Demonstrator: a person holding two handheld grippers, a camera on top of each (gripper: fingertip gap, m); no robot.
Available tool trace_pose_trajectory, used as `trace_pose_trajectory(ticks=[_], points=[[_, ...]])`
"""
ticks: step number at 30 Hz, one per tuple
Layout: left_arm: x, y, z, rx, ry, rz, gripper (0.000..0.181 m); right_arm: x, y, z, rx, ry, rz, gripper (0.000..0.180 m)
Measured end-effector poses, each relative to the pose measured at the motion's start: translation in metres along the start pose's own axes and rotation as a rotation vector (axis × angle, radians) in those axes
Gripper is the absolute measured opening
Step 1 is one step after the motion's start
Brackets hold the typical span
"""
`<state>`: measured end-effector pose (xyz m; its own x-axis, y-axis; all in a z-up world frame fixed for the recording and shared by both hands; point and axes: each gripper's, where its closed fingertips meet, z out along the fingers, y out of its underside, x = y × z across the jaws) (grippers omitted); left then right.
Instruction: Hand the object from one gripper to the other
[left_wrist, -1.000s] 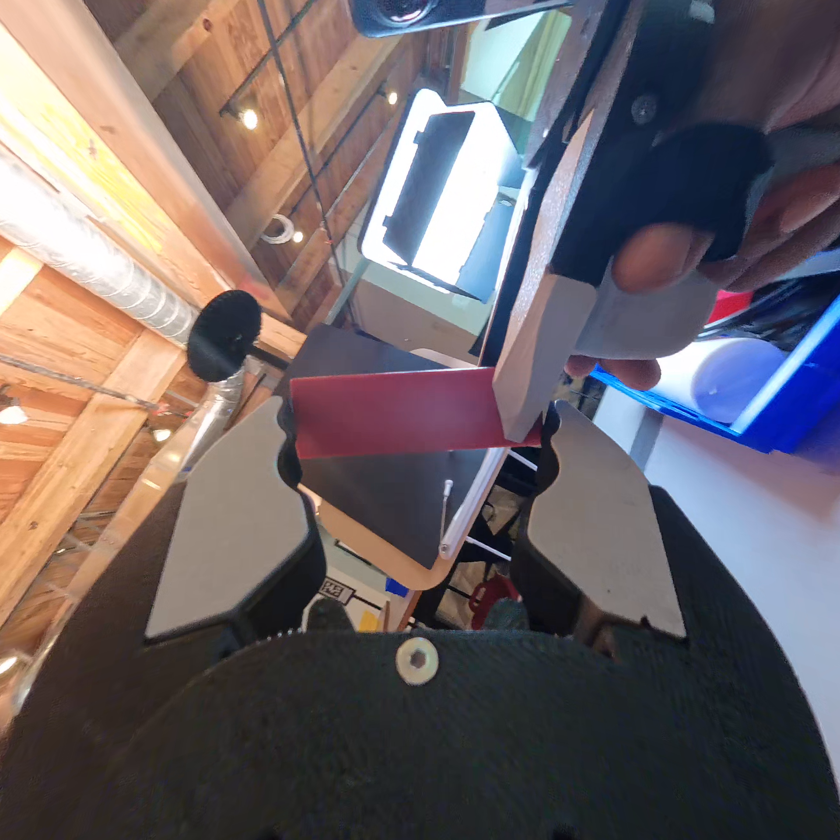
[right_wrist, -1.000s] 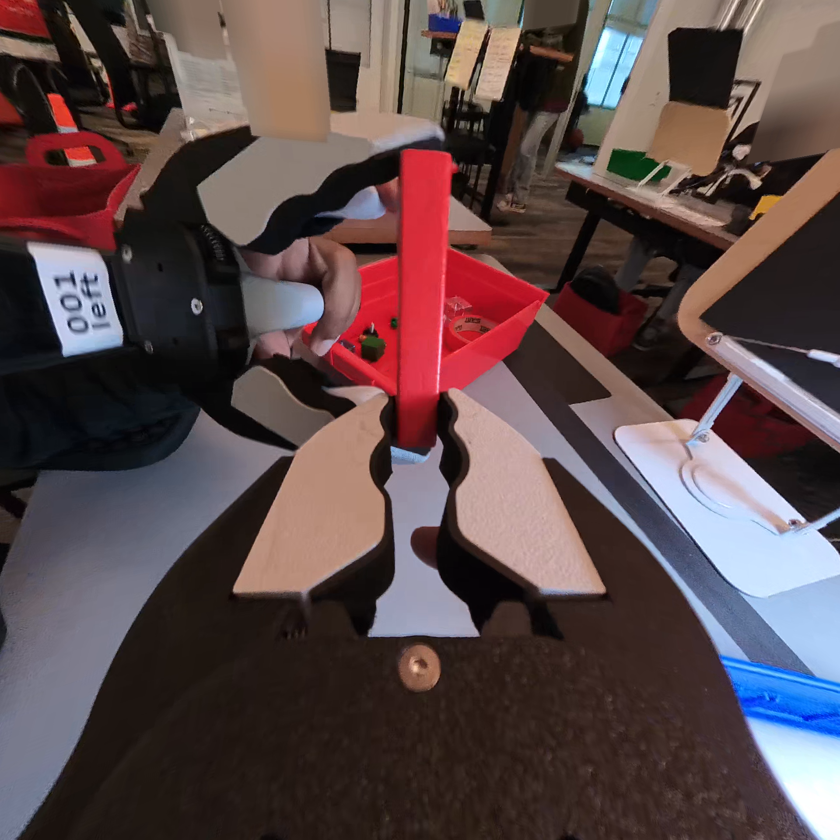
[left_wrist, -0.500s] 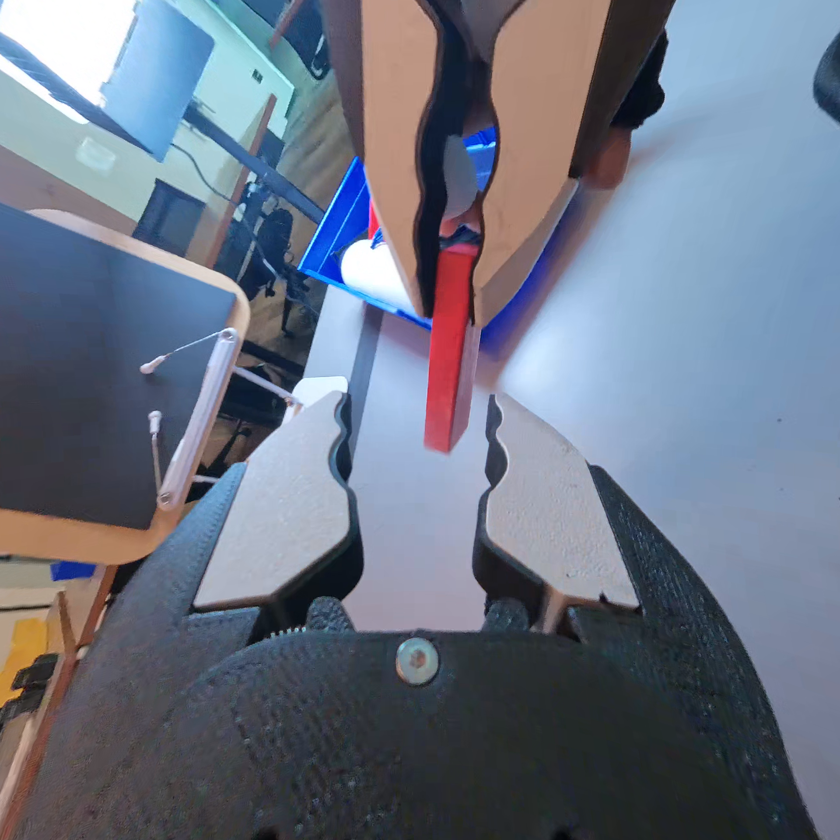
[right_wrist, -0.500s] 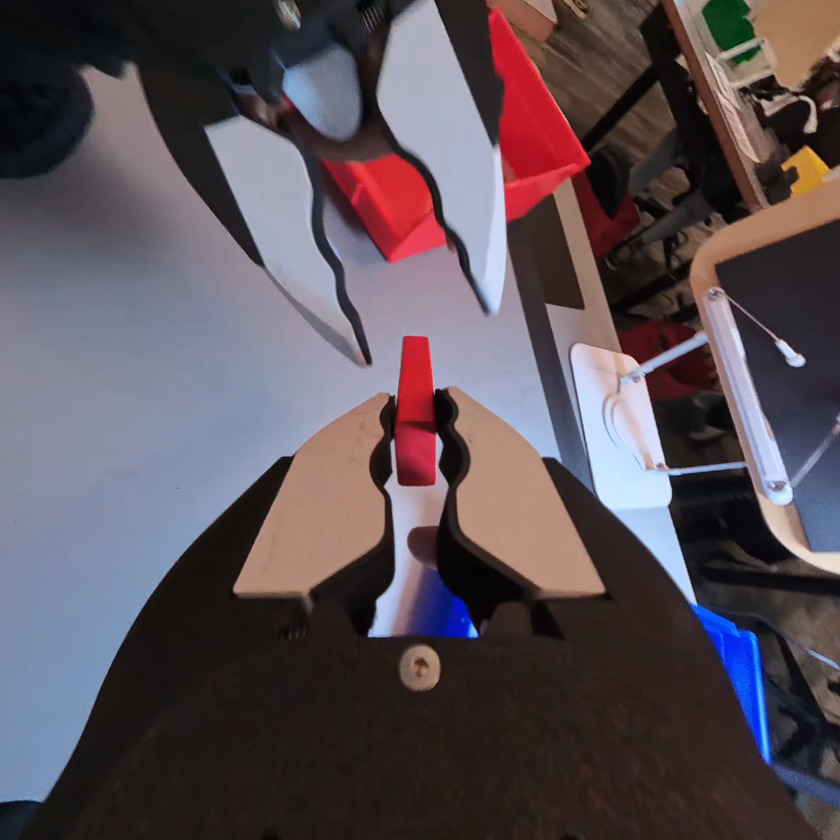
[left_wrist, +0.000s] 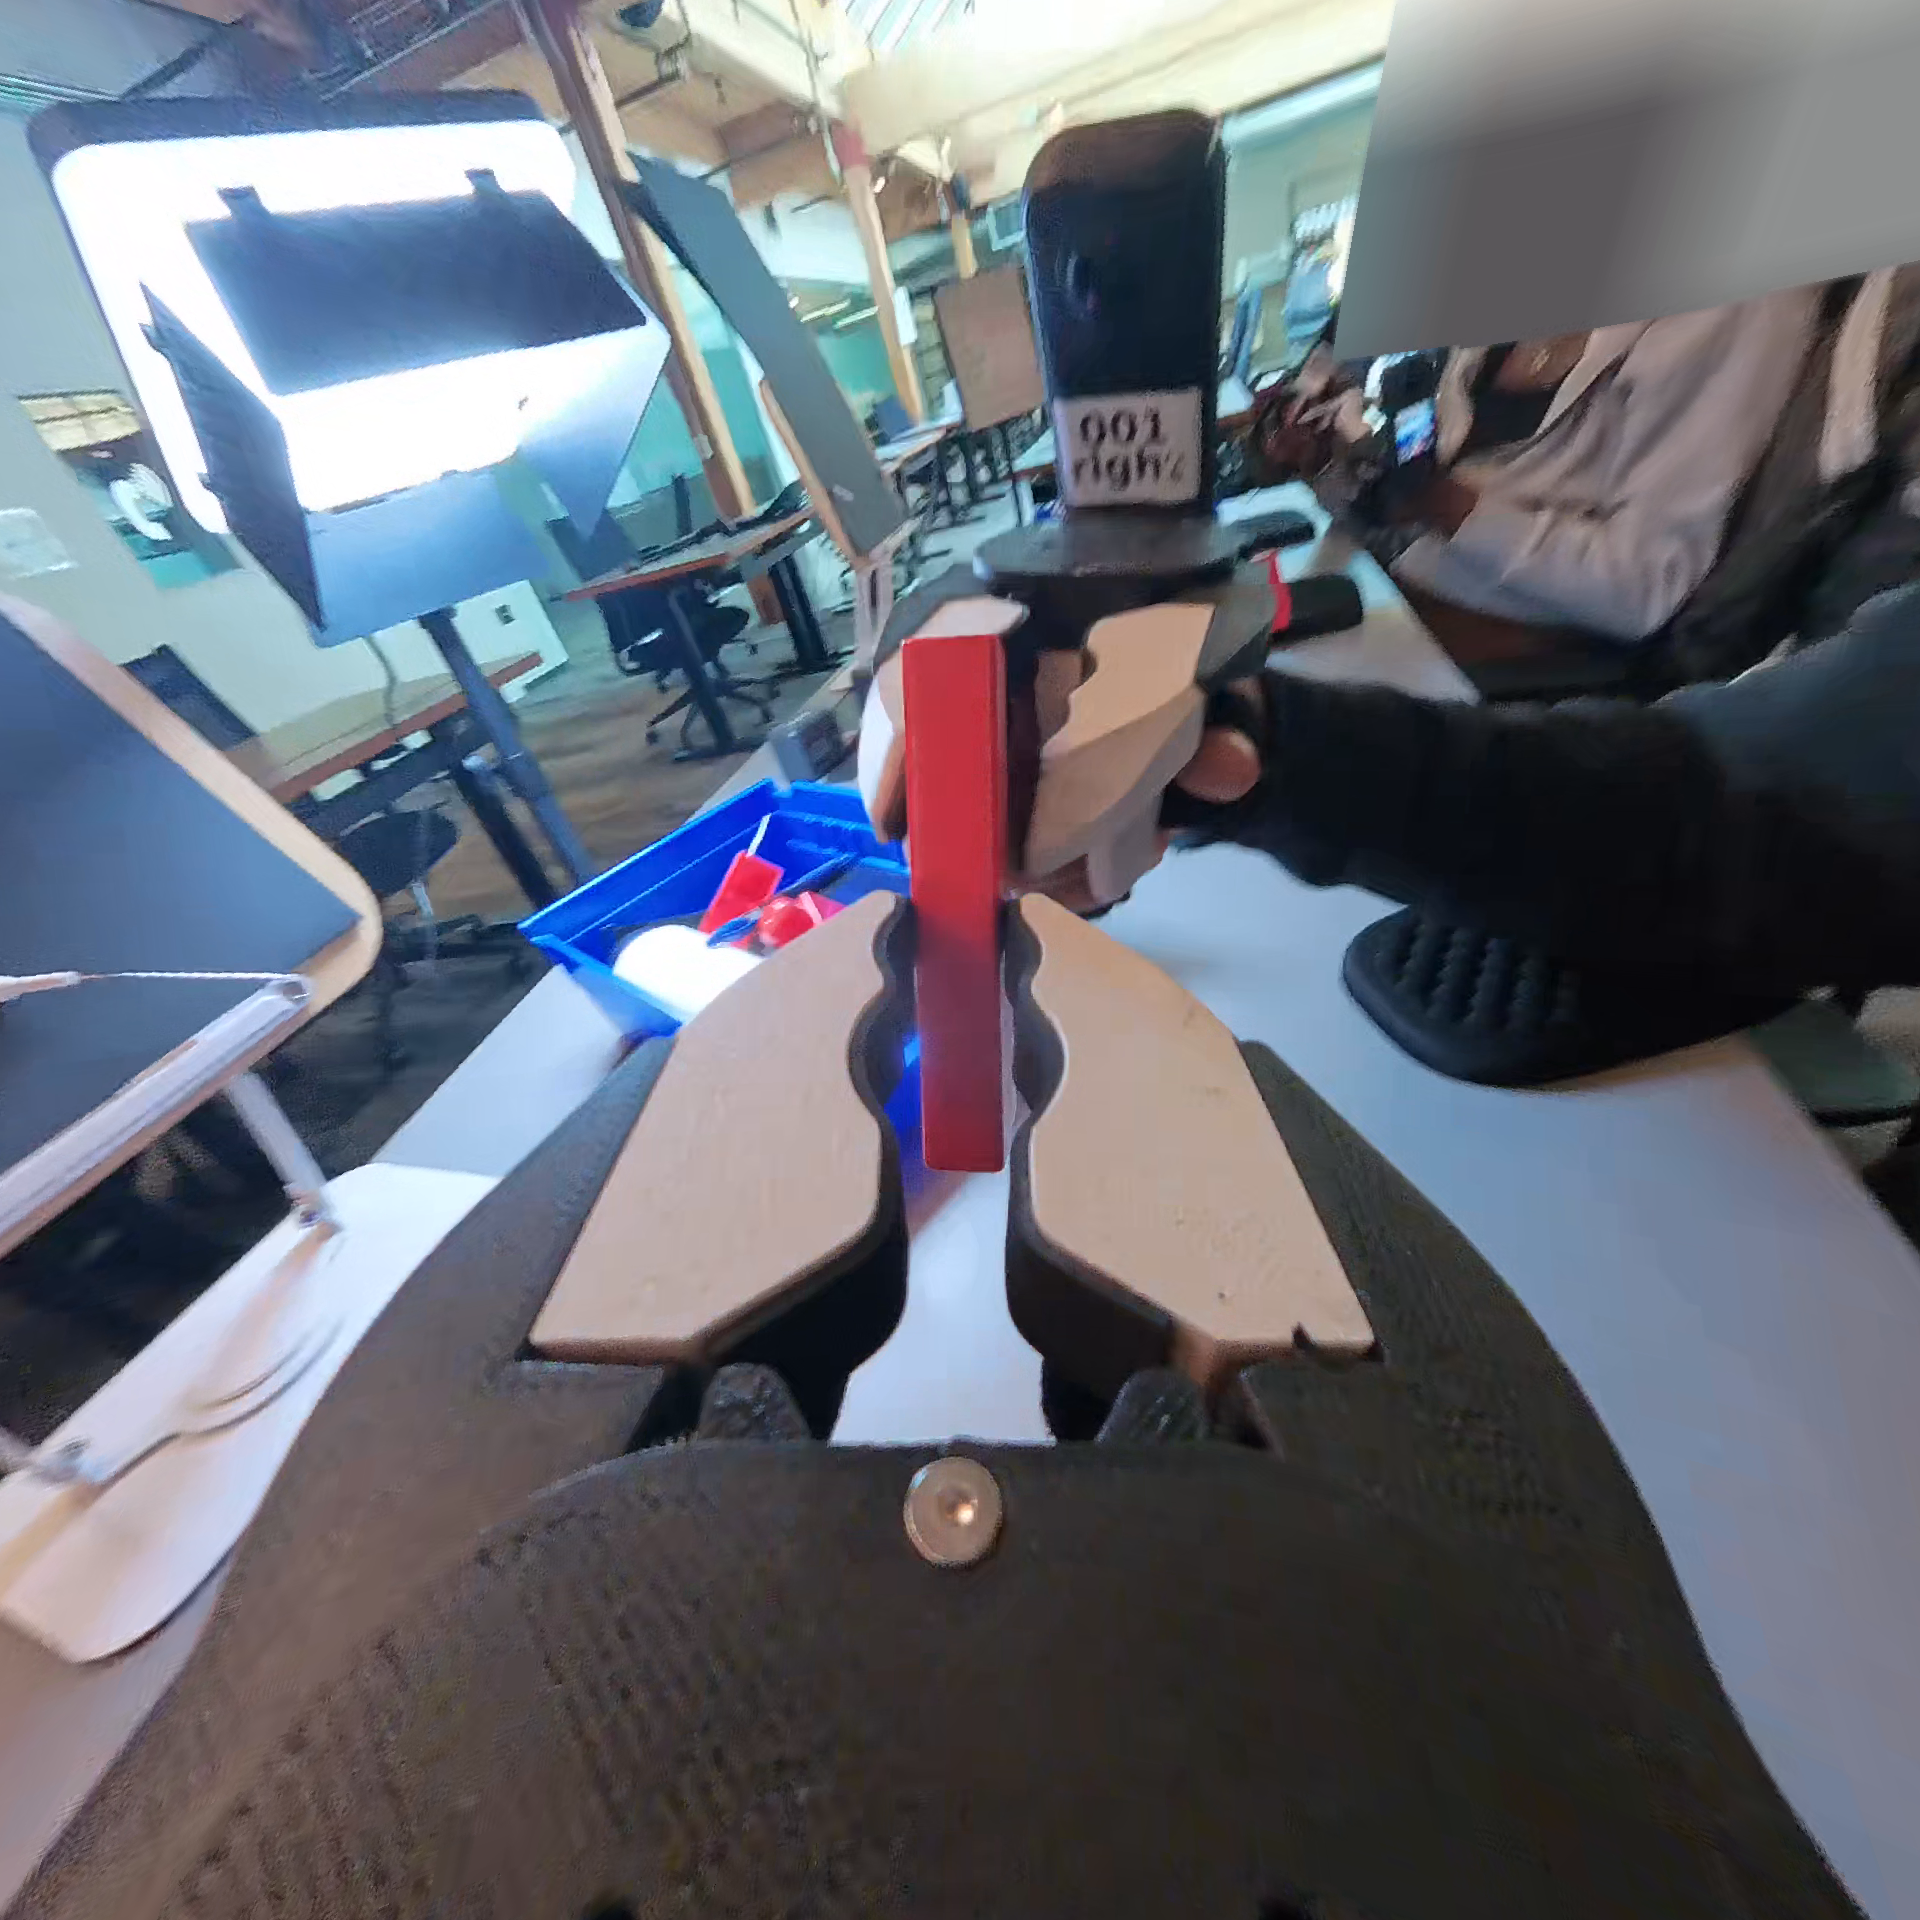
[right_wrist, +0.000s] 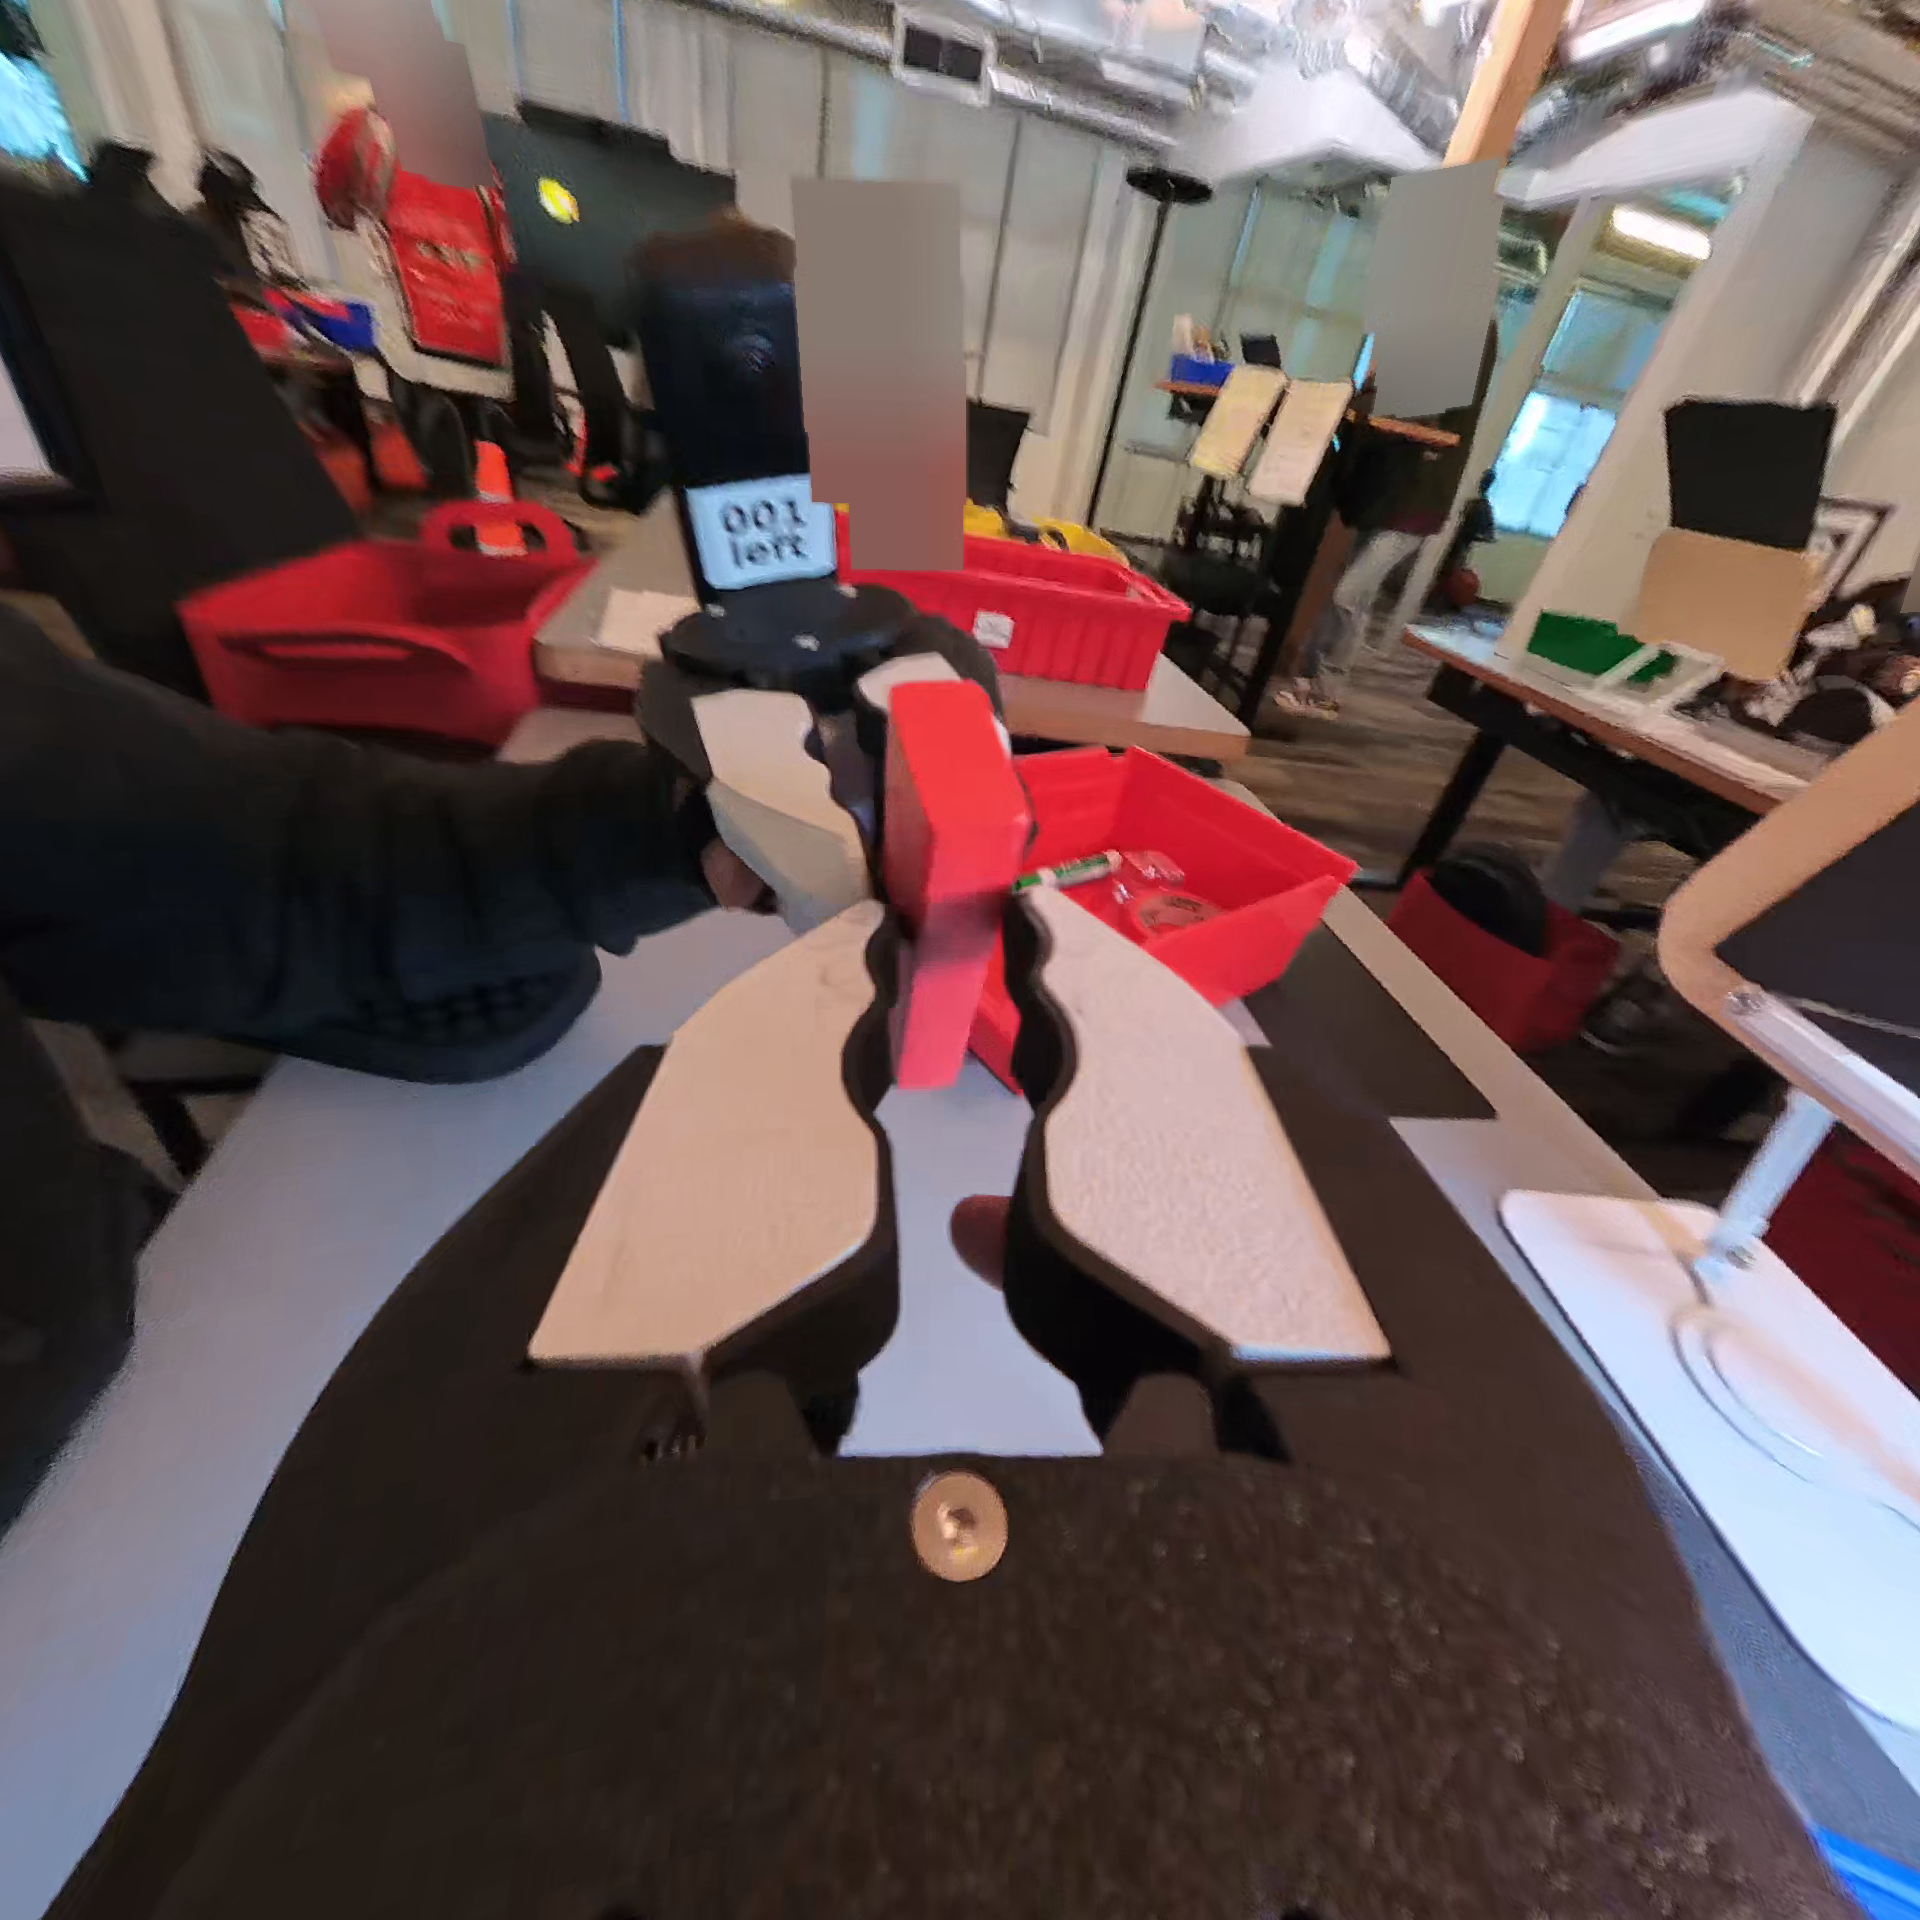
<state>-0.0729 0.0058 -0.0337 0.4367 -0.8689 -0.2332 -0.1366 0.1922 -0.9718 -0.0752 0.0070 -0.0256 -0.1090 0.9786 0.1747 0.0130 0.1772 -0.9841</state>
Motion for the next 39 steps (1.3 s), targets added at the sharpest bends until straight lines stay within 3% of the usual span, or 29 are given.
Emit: trace_pose_trajectory(ticks=[4,6,8,11,14,19,25,26,28,31,34,36,39], points=[[0.004,-0.003,-0.003,0.029,0.064,-0.09,0.017,-0.006,-0.002,0.001,-0.007,-0.042,0.043,0.016],[0.004,-0.011,-0.007,0.055,0.078,-0.134,0.031,-0.006,0.008,0.001,-0.083,-0.033,0.034,0.016],[0.006,-0.012,-0.007,0.043,0.09,-0.159,0.033,-0.009,0.014,0.005,-0.117,-0.043,0.031,0.016],[0.007,-0.004,-0.001,-0.014,0.059,-0.121,0.018,-0.012,0.018,0.011,-0.127,-0.058,0.058,0.016],[0.003,-0.009,-0.002,0.01,0.042,-0.142,0.017,-0.008,0.013,0.01,-0.057,-0.052,0.084,0.017],[-0.005,-0.019,-0.01,0.073,0.035,-0.212,0.016,-0.006,0.028,0.014,-0.055,-0.089,0.123,0.032],[-0.01,-0.024,-0.013,0.127,0.036,-0.273,0.017,-0.011,0.025,0.022,-0.004,-0.116,0.174,0.016],[-0.011,-0.024,-0.014,0.129,0.035,-0.279,0.02,-0.012,0.022,0.021,0.011,-0.129,0.193,0.016],[-0.009,-0.016,-0.014,0.079,0.064,-0.287,0.045,-0.009,0.014,0.016,0.053,-0.123,0.215,0.016],[0.0,0.001,-0.01,0.004,0.135,-0.31,0.048,-0.006,0.001,0.009,0.109,-0.121,0.236,0.016],[0.006,0.011,0.001,-0.022,0.149,-0.303,0.041,-0.005,-0.008,0.005,0.152,-0.127,0.258,0.016],[0.008,0.009,0.003,-0.003,0.159,-0.3,0.016,-0.004,-0.01,0.004,0.168,-0.118,0.26,0.015],[0.004,0.003,0.001,0.016,0.148,-0.333,0.016,0.002,-0.012,0.002,0.199,-0.105,0.285,0.017]])
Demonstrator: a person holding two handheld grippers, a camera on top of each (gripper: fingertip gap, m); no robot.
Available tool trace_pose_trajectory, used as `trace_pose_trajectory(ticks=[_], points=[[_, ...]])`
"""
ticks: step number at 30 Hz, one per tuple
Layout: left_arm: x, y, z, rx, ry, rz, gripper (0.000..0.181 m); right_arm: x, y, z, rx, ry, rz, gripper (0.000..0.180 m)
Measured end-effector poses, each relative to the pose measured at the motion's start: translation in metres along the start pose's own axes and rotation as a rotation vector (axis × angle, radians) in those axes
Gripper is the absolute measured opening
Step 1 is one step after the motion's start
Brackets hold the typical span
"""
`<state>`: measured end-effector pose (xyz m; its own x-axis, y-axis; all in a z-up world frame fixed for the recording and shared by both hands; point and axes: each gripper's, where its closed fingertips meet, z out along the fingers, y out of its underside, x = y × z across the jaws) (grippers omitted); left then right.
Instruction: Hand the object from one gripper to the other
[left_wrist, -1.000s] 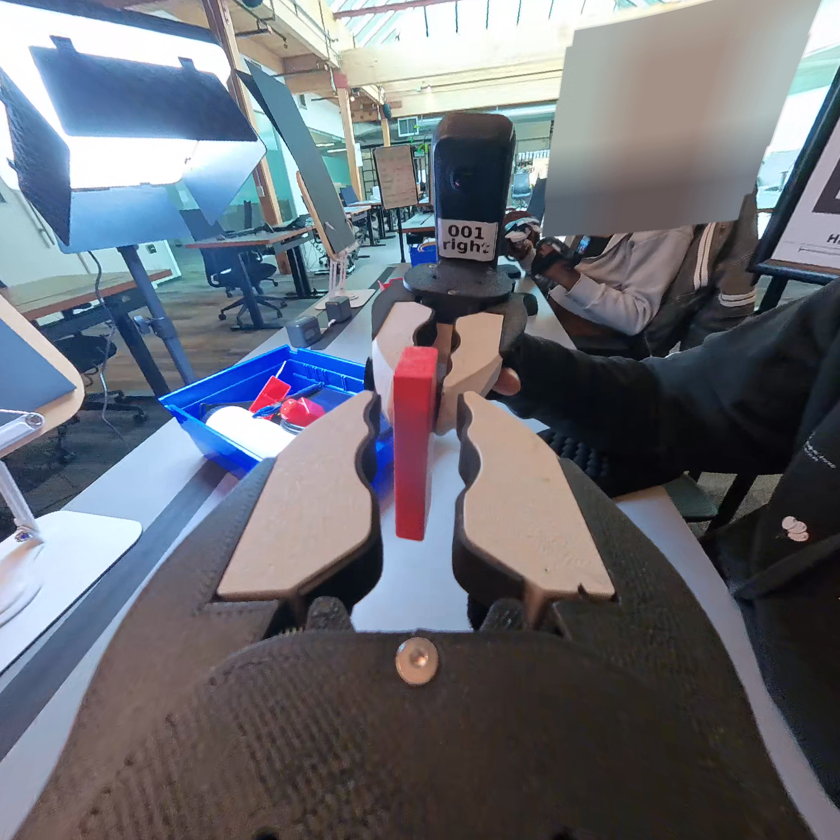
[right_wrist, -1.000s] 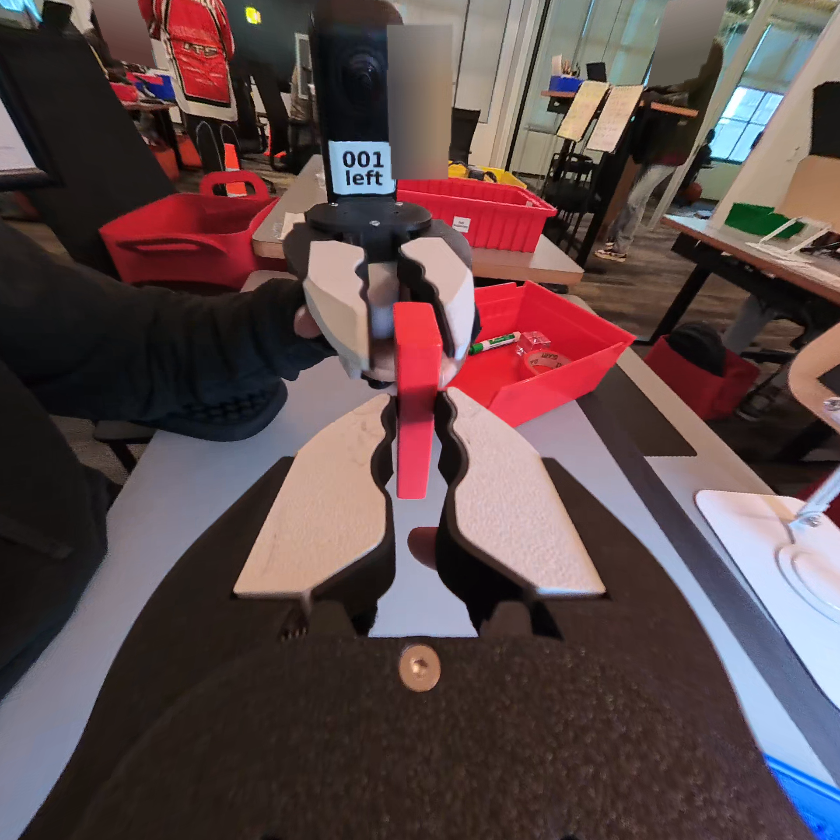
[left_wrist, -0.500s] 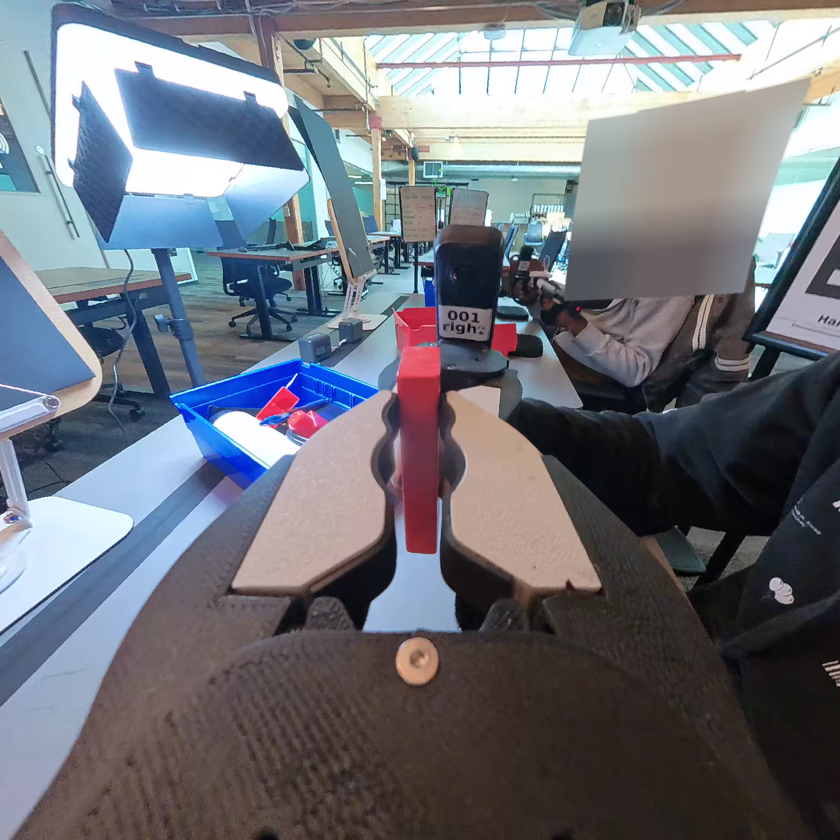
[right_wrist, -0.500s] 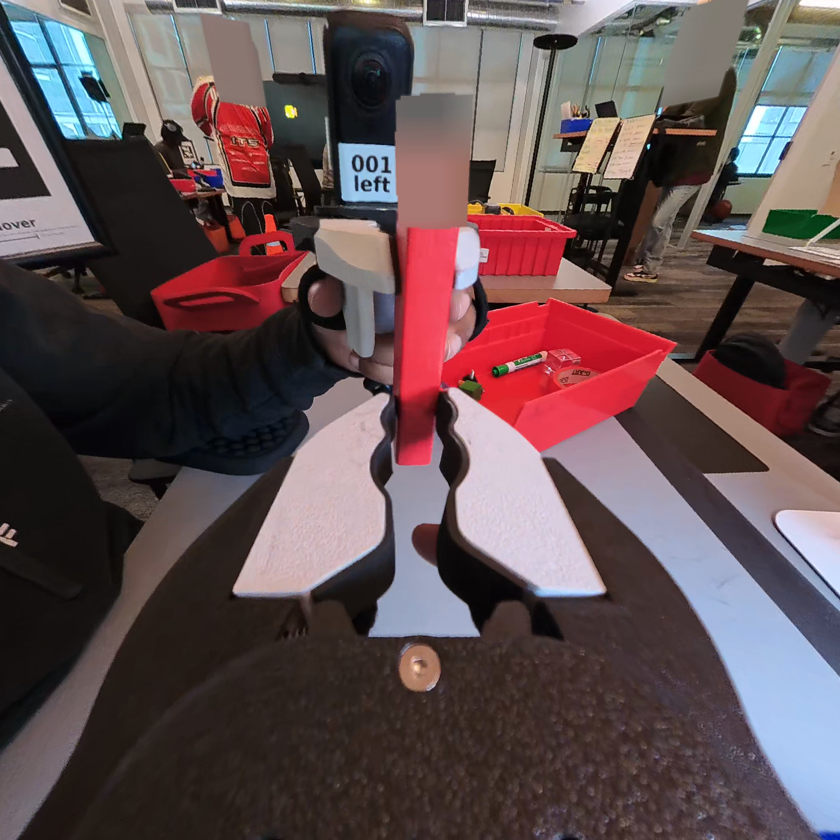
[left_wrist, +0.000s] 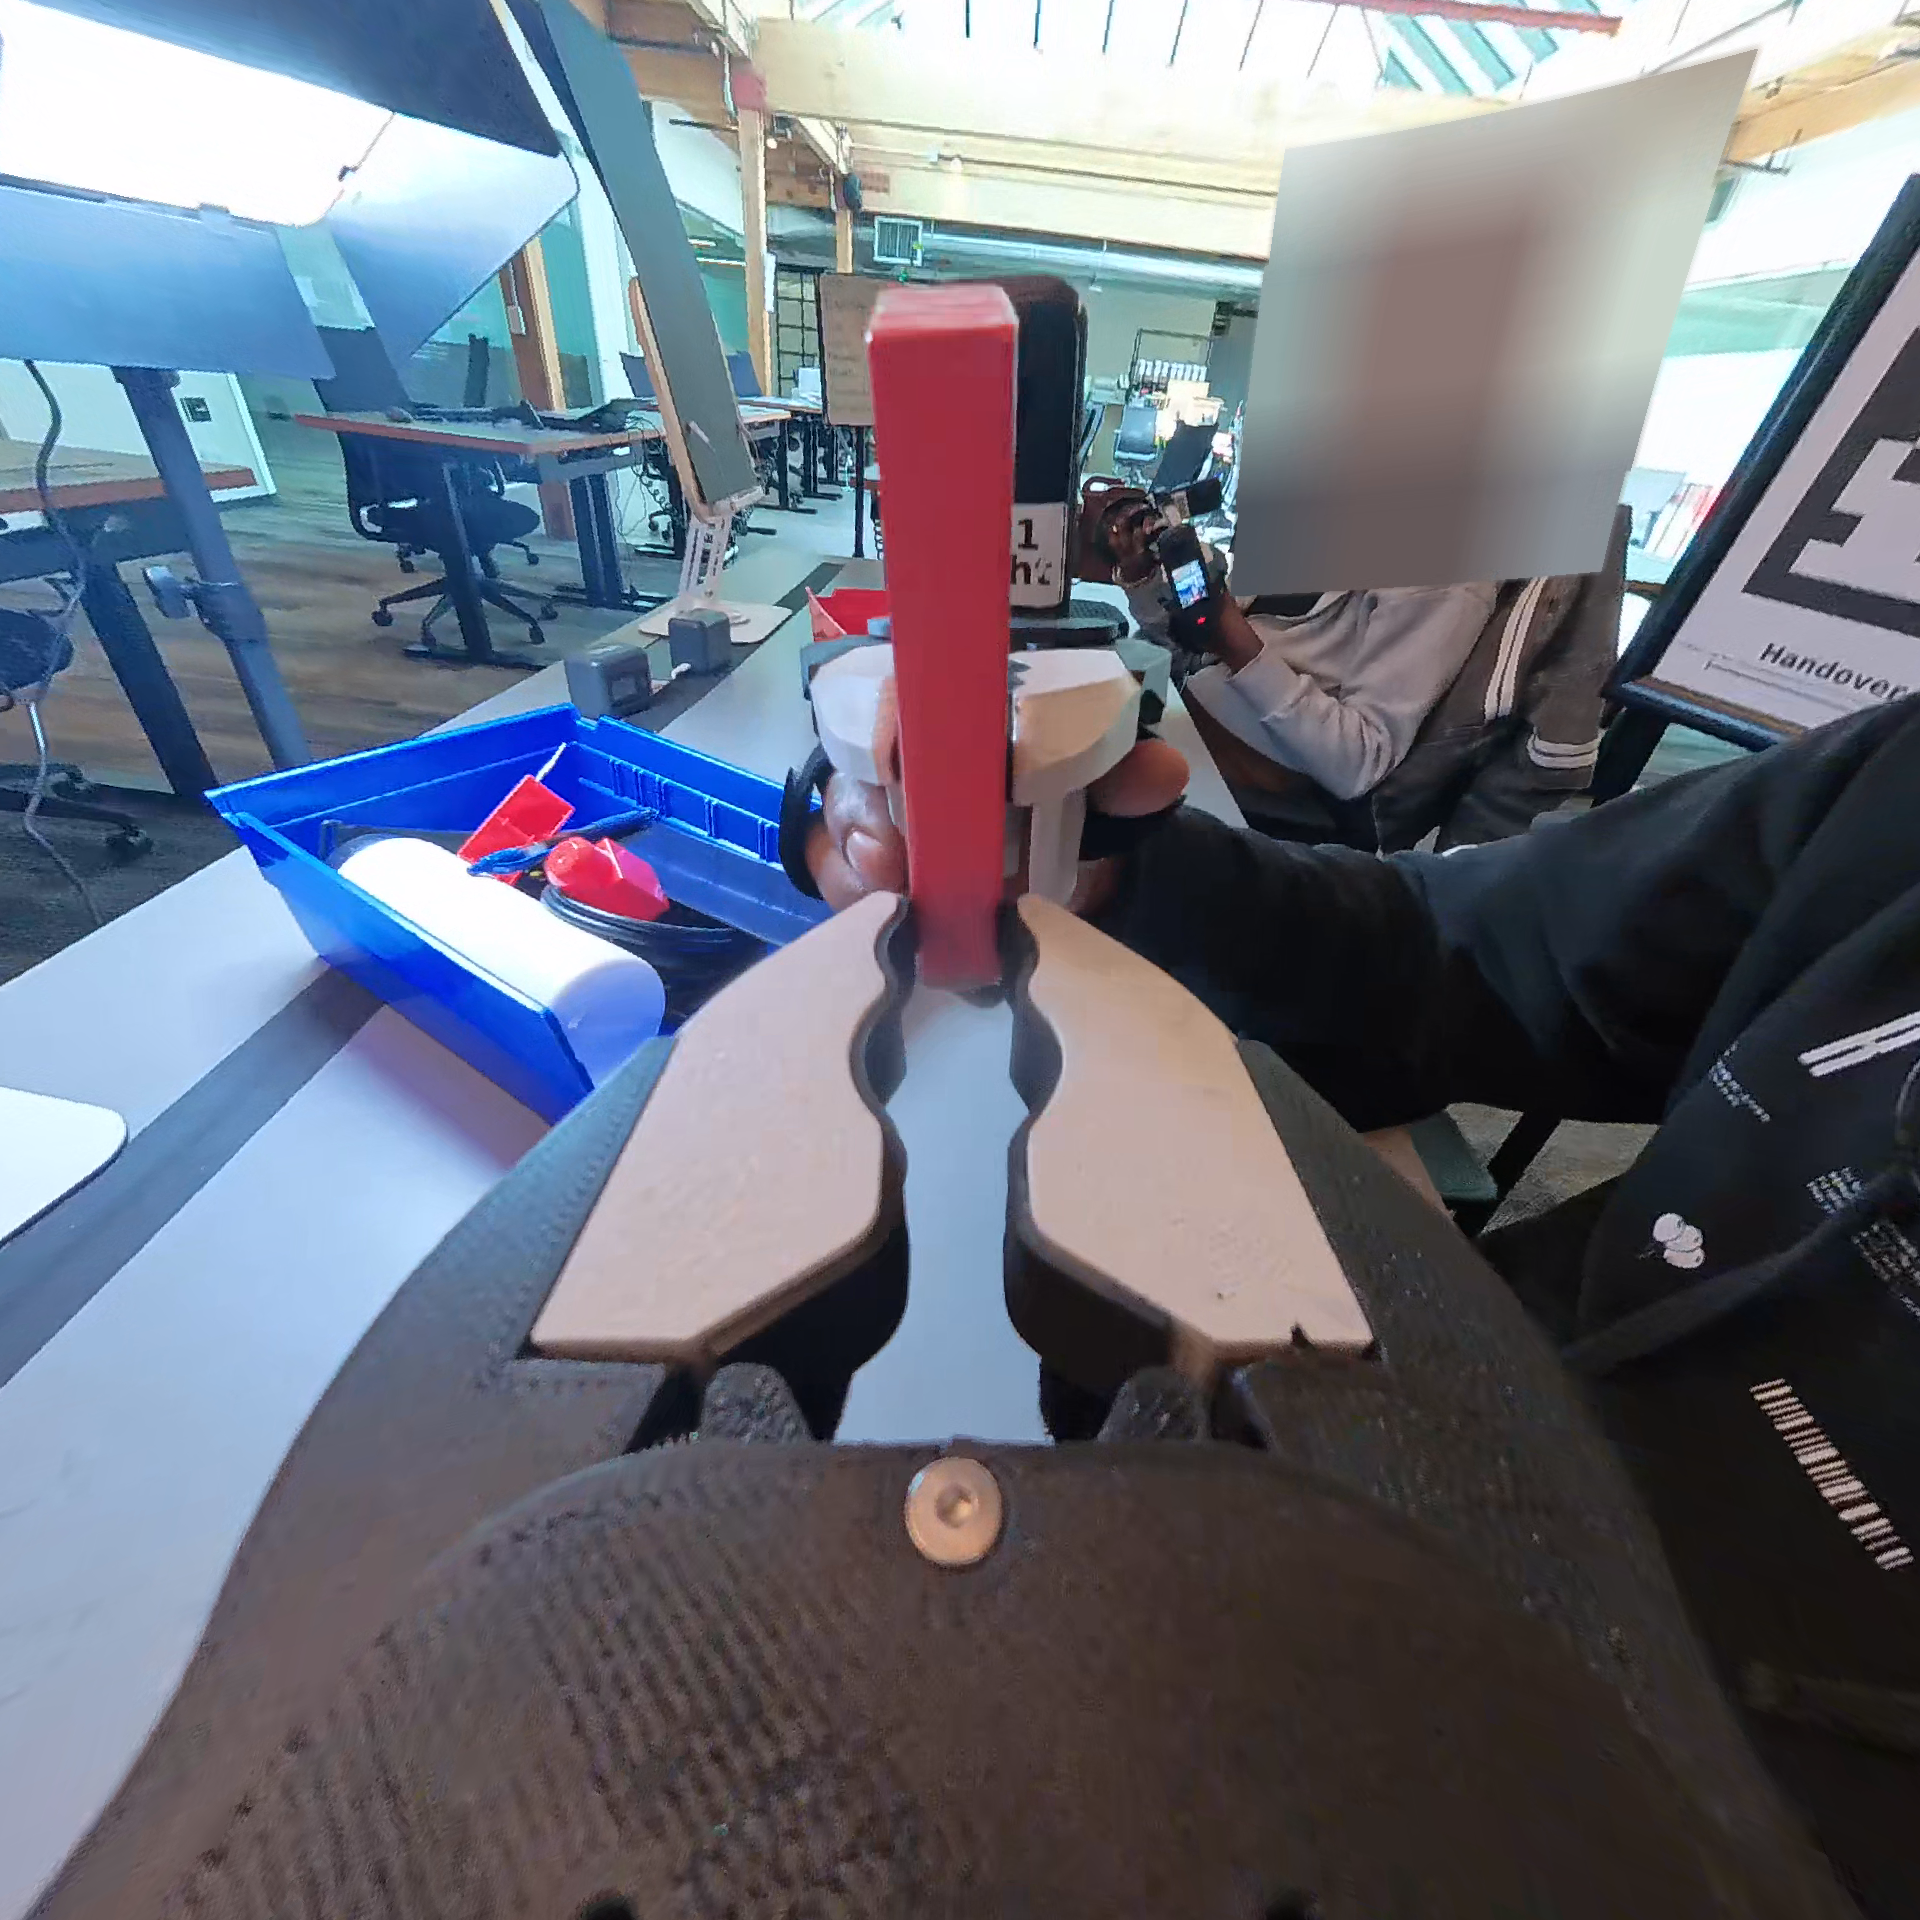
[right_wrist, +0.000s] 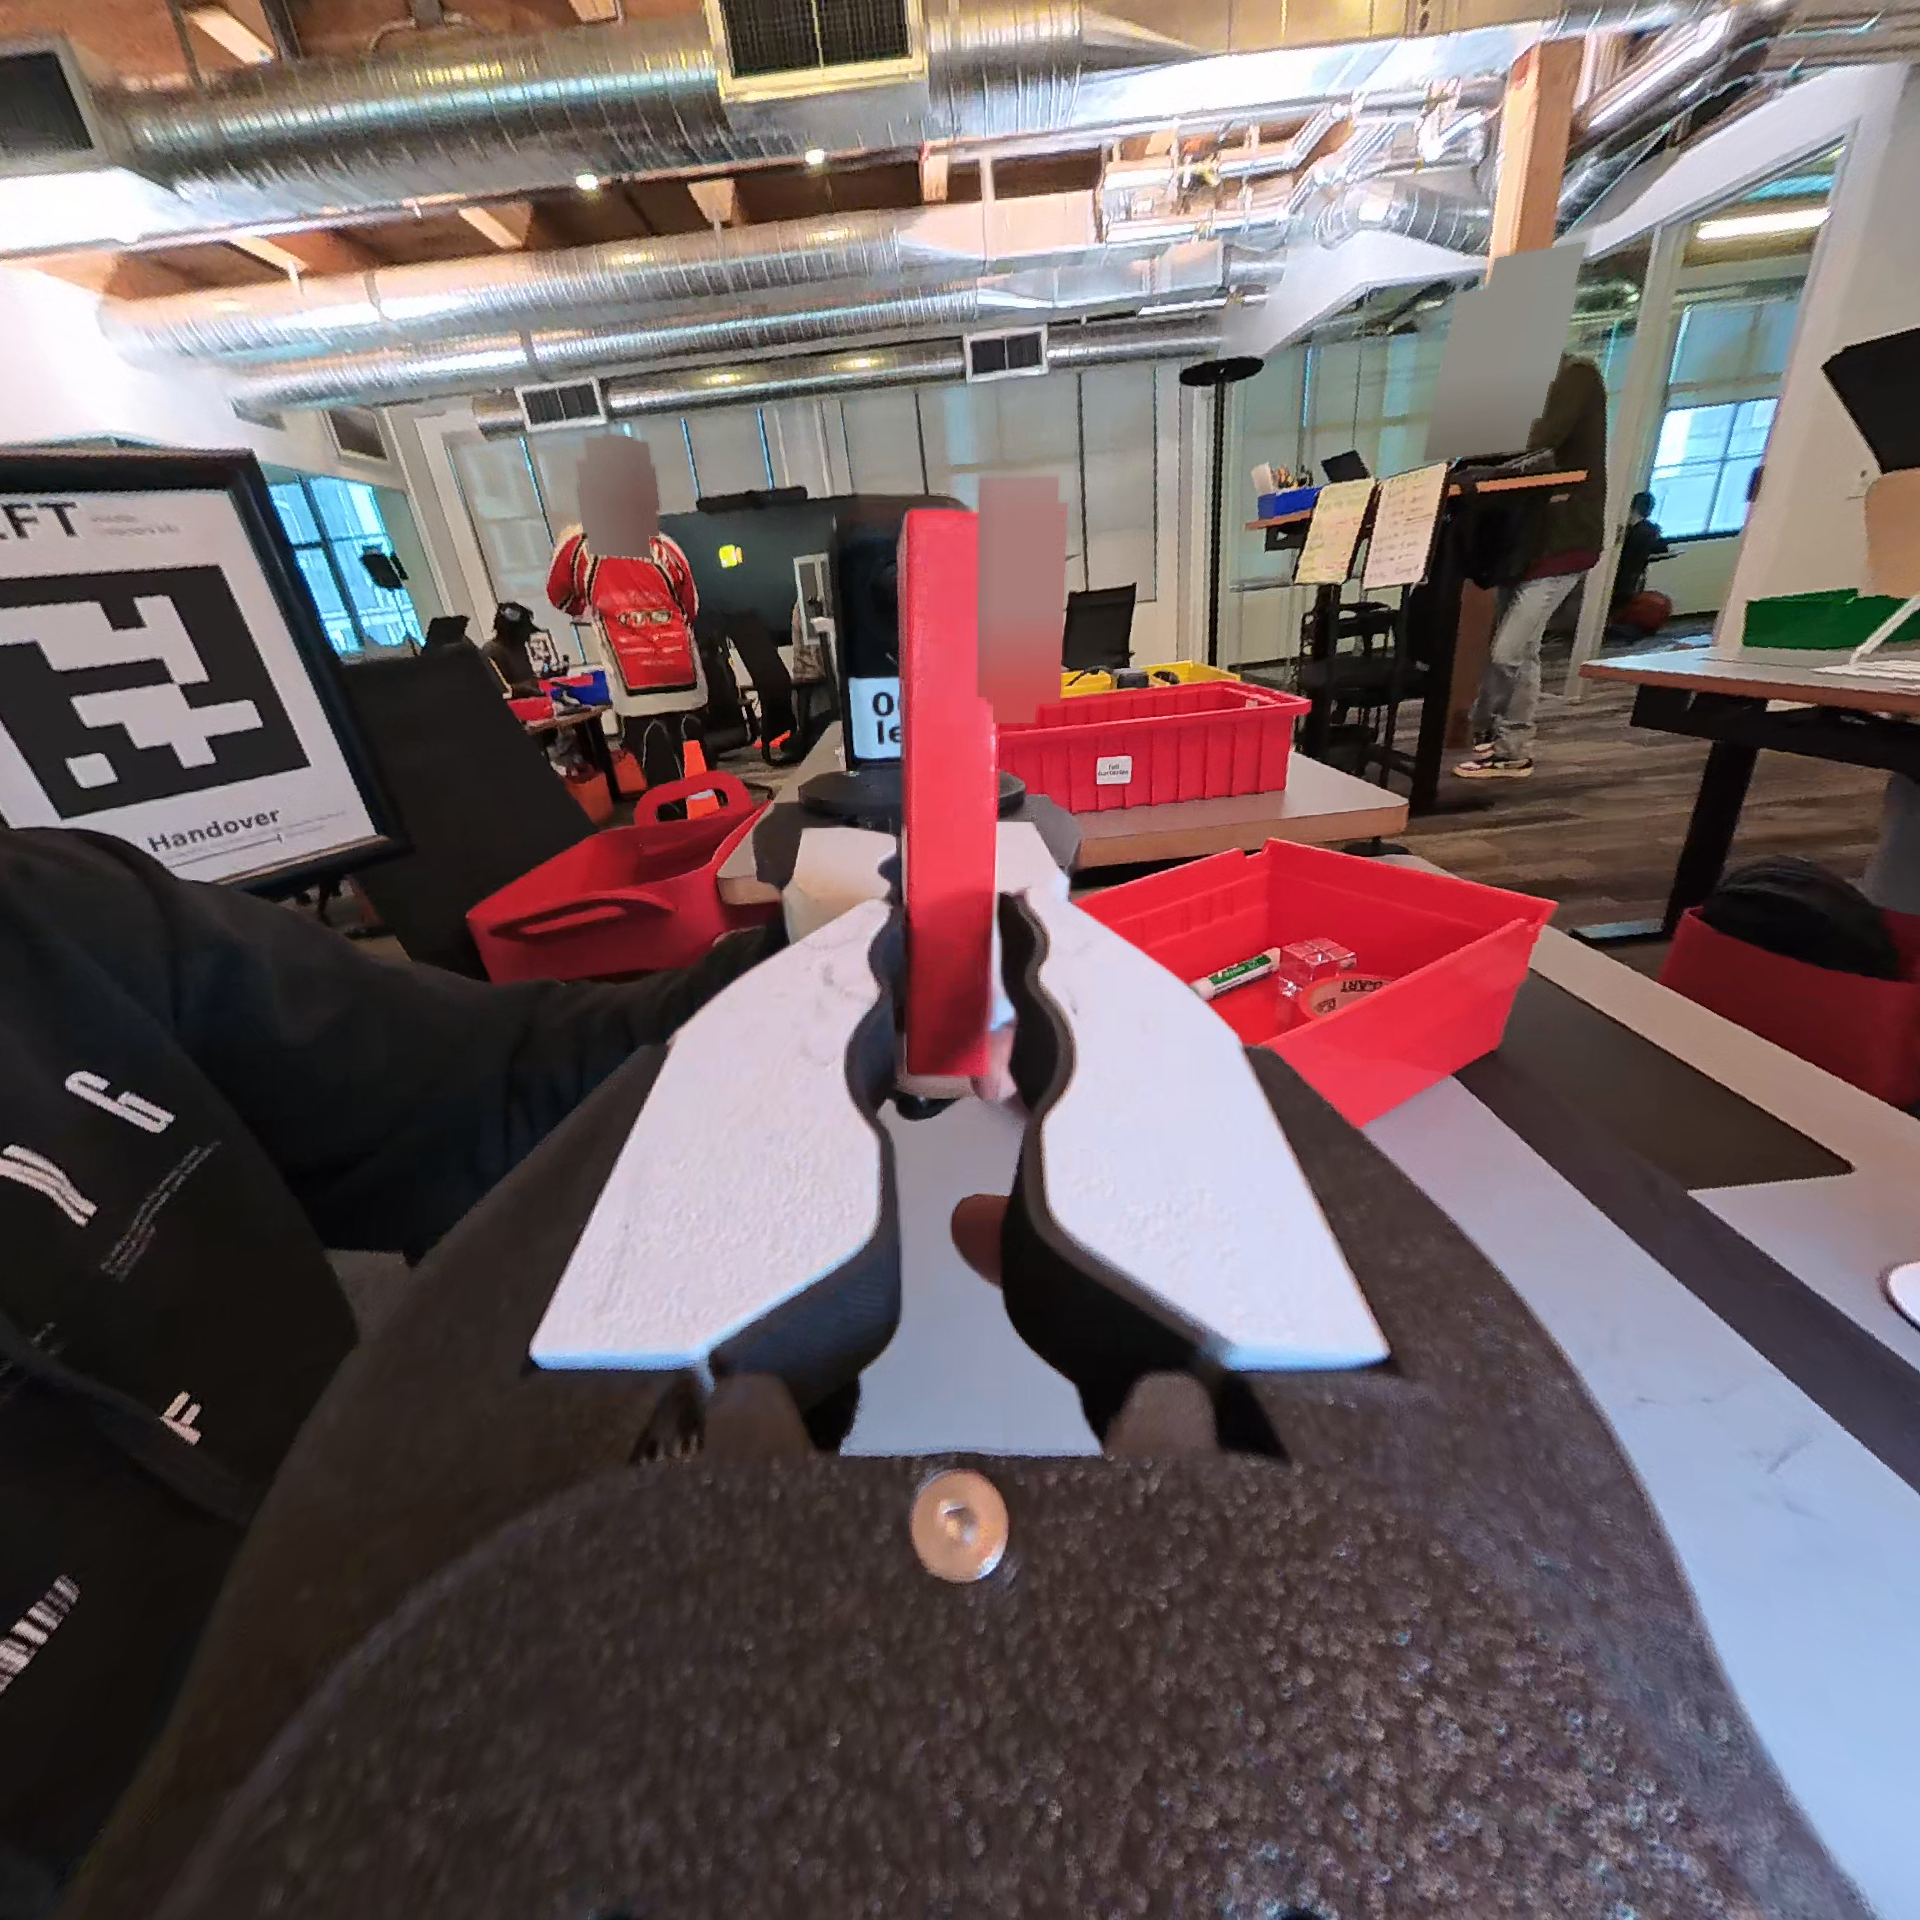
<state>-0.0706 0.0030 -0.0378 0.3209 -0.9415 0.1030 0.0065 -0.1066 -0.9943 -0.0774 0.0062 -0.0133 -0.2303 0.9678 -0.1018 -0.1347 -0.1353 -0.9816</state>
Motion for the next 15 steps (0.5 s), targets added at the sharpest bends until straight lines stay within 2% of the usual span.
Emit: trace_pose_trajectory(ticks=[2,4,10,12,15], points=[[-0.002,-0.008,-0.004,0.045,0.003,-0.059,0.016,0.006,-0.003,-0.004,0.031,0.03,-0.035,0.031],[-0.004,-0.02,-0.01,0.122,0.015,-0.129,0.016,0.012,-0.004,-0.007,0.044,0.09,-0.142,0.037],[-0.012,-0.046,-0.021,0.386,0.064,-0.363,0.016,0.021,-0.021,-0.009,0.113,0.523,-0.768,0.042],[-0.011,-0.047,-0.018,0.434,0.09,-0.423,0.015,0.012,-0.022,-0.002,0.089,0.58,-0.91,0.042],[-0.004,-0.042,-0.006,0.447,0.124,-0.475,0.015,0.006,-0.014,0.009,0.023,0.587,-0.974,0.046]])
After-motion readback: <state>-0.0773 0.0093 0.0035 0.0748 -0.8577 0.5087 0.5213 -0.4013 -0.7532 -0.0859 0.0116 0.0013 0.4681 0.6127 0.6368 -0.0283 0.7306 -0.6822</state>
